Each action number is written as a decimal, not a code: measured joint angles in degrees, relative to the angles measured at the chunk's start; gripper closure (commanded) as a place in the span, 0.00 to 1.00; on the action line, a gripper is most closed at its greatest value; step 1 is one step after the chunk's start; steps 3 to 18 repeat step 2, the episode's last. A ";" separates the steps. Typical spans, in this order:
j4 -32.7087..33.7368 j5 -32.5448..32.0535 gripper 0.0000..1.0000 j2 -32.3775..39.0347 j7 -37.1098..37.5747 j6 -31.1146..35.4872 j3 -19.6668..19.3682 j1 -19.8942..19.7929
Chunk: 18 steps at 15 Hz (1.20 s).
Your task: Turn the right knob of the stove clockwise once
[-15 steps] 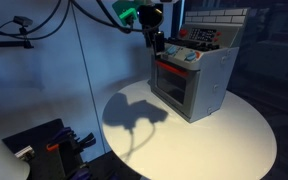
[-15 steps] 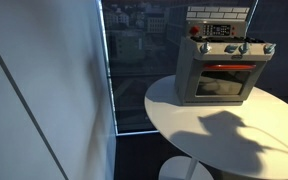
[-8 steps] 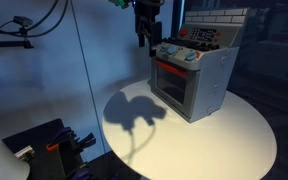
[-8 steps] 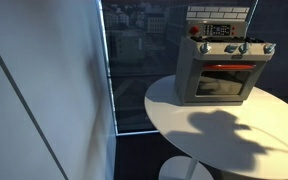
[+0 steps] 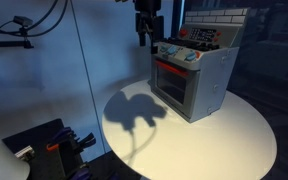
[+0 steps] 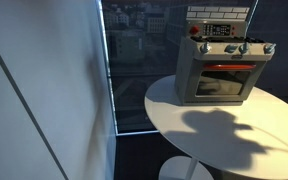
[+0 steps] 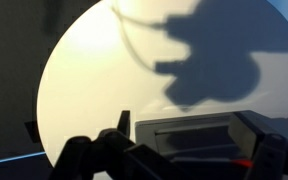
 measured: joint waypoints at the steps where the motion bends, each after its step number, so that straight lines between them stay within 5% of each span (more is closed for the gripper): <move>1: 0.00 0.00 0.00 0.01 0.00 -0.01 0.00 0.00; 18: 0.00 0.00 0.00 0.02 0.00 -0.02 0.00 0.00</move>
